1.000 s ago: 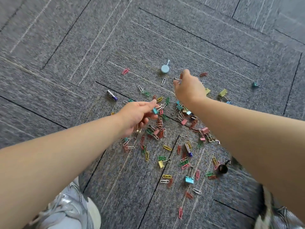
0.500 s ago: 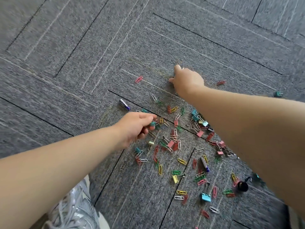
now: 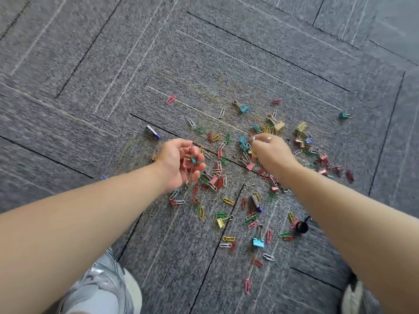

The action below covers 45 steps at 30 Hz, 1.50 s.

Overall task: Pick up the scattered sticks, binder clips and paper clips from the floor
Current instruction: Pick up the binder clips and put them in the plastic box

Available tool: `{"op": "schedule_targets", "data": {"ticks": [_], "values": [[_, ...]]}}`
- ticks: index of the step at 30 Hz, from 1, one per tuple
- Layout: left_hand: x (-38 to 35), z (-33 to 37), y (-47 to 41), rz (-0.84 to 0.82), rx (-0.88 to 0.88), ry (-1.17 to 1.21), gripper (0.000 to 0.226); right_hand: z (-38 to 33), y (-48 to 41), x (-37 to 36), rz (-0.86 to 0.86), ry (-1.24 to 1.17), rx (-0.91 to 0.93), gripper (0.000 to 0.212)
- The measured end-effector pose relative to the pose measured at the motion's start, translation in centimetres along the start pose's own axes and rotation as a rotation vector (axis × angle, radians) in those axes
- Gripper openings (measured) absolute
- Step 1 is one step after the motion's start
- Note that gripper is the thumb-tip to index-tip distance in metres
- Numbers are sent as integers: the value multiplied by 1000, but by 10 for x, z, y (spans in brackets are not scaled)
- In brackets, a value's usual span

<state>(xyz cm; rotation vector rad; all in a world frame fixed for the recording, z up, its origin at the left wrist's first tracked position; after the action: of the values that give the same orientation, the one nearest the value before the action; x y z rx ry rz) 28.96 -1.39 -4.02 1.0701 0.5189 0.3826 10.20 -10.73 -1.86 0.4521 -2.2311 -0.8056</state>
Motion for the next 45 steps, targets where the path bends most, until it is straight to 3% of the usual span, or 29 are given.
{"op": "schedule_targets", "data": {"ticks": [3, 7, 10, 12, 16, 19, 22, 25, 29, 34, 40, 45], "values": [[2, -2, -4, 10, -4, -107, 42, 8, 1, -16, 63, 98, 0, 27], [8, -3, -8, 147, -182, -545, 27, 0, -3, -47, 46, 485, 154, 24], [16, 2, -9, 222, -313, -736, 32, -4, 10, -79, -4, 754, 283, 45], [24, 4, -10, 255, -320, -740, 32, 1, 19, -95, -16, 806, 256, 63], [38, 5, -14, 288, -300, -714, 31, 17, 44, -119, -33, 916, 309, 76], [43, 4, -13, 288, -319, -718, 31, 33, 63, -126, -39, 998, 413, 61], [44, 1, -13, 266, -350, -763, 32, 40, 67, -124, -37, 941, 462, 34], [46, -1, -13, 246, -354, -804, 32, 40, 63, -121, -60, 932, 490, 22], [43, 0, -2, 228, -317, -827, 32, 24, 54, -108, -136, 867, 326, 24], [17, 45, 60, 142, -374, -964, 31, -23, 80, -36, 43, 482, 103, 6], [-79, 119, 206, 97, -594, -1007, 30, -87, 194, 120, 324, 232, 160, 12], [-208, 100, 395, -93, -764, -903, 29, -106, 361, 271, 657, 163, 245, 11]]}}
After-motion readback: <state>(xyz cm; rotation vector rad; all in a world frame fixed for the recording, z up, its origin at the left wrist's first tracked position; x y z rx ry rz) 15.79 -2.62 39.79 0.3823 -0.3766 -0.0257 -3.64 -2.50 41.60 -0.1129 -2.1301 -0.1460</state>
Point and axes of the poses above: each hand's wrist, its own y-axis away from the middle knuckle, its own x-axis out of the back of the hand, z = x × y, the point moved 2 cm from there along -y, towards the middle knuckle, and after that the axes turned 3 degrees about z, right-handed, at the moved point
